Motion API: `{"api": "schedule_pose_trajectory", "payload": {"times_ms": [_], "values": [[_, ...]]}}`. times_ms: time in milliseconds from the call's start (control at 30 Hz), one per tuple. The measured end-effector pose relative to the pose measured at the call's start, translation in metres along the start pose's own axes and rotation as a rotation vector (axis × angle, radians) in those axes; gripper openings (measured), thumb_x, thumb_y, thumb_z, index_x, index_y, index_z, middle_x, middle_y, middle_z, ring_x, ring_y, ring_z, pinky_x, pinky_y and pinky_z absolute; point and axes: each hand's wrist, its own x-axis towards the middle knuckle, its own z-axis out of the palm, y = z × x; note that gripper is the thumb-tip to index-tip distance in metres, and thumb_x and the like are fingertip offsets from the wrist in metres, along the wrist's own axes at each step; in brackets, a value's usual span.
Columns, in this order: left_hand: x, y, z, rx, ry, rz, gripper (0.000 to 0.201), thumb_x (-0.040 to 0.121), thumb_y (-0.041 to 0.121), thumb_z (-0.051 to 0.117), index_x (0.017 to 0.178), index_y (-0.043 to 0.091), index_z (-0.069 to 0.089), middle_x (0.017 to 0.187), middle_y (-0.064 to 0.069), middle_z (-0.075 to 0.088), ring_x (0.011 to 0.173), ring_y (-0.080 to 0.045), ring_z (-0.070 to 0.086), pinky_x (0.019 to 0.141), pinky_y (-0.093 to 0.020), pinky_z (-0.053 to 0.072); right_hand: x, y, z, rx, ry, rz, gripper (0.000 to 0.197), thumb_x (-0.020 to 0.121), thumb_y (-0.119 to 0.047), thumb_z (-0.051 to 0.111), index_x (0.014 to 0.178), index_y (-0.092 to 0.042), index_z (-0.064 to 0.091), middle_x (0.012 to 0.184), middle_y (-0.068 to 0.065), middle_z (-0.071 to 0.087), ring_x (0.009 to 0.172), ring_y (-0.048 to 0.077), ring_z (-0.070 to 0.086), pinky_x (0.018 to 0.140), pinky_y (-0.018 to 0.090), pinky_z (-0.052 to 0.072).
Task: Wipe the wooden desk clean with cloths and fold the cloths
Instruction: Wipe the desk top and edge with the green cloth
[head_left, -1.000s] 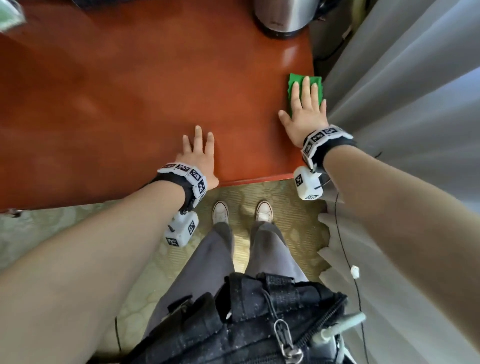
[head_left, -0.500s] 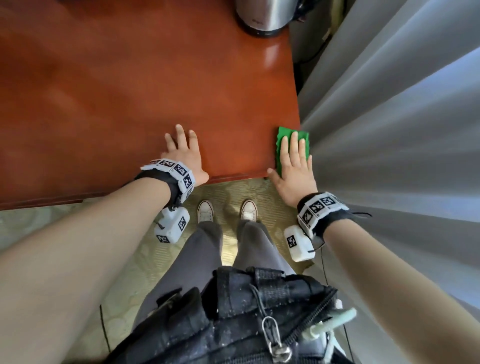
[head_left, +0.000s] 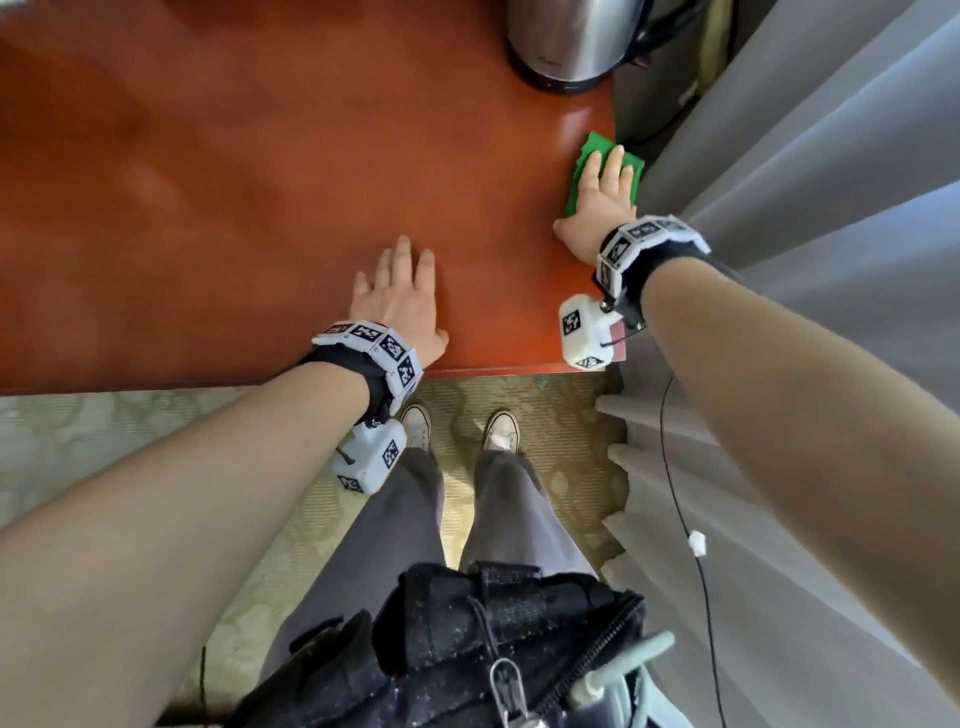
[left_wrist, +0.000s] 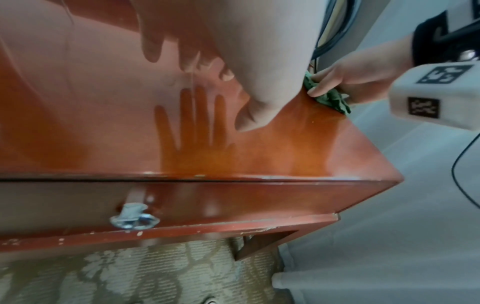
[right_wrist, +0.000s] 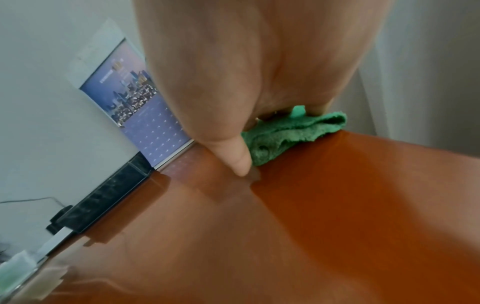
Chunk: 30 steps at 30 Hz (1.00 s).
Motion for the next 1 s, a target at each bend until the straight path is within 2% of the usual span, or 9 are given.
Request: {"api": "schedule_pose_trajectory", "payload": {"times_ms": [133, 267, 367, 500, 633, 800, 1000], "values": [[0.018, 0.014, -0.004, -0.101, -0.1, 0.009, 0.098, 0.09, 0.039, 0.062, 0.157, 0.019, -0.007, 0.162, -0.006, -0.023, 0.152, -0.026, -0.005, 0.121, -0.052, 0.013, 0.032, -0.011, -0.013, -0.044, 0.051, -0.003, 0.084, 0.093, -0.021, 0.055, 0.155, -0.009, 0.0, 0.162, 0.011, -0.011, 0.149, 0.032, -0.004, 0.121, 0.046, 0.008], [0.022, 0.015, 0.008, -0.115, -0.131, -0.003, 0.105, 0.087, 0.043, 0.065, 0.156, 0.018, -0.011, 0.161, -0.004, -0.027, 0.151, -0.024, -0.011, 0.121, -0.051, 0.015, 0.048, -0.009, -0.017, -0.077, 0.08, -0.025, 0.085, 0.092, -0.019, 0.057, 0.155, -0.01, 0.001, 0.162, 0.012, -0.009, 0.149, 0.033, -0.002, 0.121, 0.043, 0.009], [0.02, 0.01, 0.006, -0.128, -0.154, 0.02, 0.104, 0.088, 0.043, 0.063, 0.156, 0.02, -0.012, 0.16, -0.003, -0.029, 0.151, -0.022, -0.012, 0.121, -0.048, 0.014, 0.039, -0.006, -0.016, -0.071, 0.079, -0.04, 0.084, 0.092, -0.015, 0.056, 0.156, -0.01, 0.001, 0.162, 0.011, -0.01, 0.15, 0.032, -0.003, 0.121, 0.044, 0.011], [0.021, 0.007, -0.002, -0.175, -0.192, 0.01, 0.1, 0.09, 0.042, 0.063, 0.157, 0.024, -0.009, 0.161, 0.001, -0.027, 0.151, -0.018, -0.012, 0.121, -0.046, 0.016, 0.005, 0.003, -0.004, -0.058, 0.072, -0.056, 0.083, 0.091, -0.013, 0.052, 0.155, -0.01, 0.0, 0.162, 0.01, -0.012, 0.15, 0.03, -0.004, 0.119, 0.05, 0.014], [0.019, 0.008, -0.006, -0.222, -0.221, -0.016, 0.101, 0.089, 0.045, 0.064, 0.157, 0.024, -0.008, 0.161, 0.002, -0.027, 0.151, -0.018, -0.015, 0.121, -0.052, 0.015, -0.049, 0.025, 0.013, -0.055, -0.056, -0.064, 0.089, 0.09, -0.017, 0.052, 0.155, -0.011, -0.009, 0.161, 0.009, -0.02, 0.149, 0.029, -0.011, 0.12, 0.05, 0.009], [0.015, 0.008, -0.005, -0.223, -0.203, 0.0, 0.103, 0.089, 0.045, 0.065, 0.157, 0.023, -0.008, 0.161, 0.001, -0.028, 0.151, -0.019, -0.015, 0.122, -0.049, 0.013, -0.119, 0.054, 0.037, -0.038, -0.138, -0.079, 0.091, 0.091, -0.02, 0.052, 0.154, -0.012, -0.013, 0.159, 0.008, -0.025, 0.148, 0.028, -0.015, 0.121, 0.05, 0.006], [0.014, 0.005, -0.006, -0.206, -0.189, 0.013, 0.102, 0.088, 0.046, 0.065, 0.157, 0.025, -0.007, 0.161, 0.002, -0.026, 0.151, -0.019, -0.012, 0.121, -0.048, 0.016, -0.15, 0.065, 0.057, -0.058, -0.155, -0.054, 0.093, 0.092, -0.03, 0.052, 0.153, -0.012, -0.015, 0.158, 0.007, -0.028, 0.148, 0.029, -0.018, 0.121, 0.05, 0.004]]}}
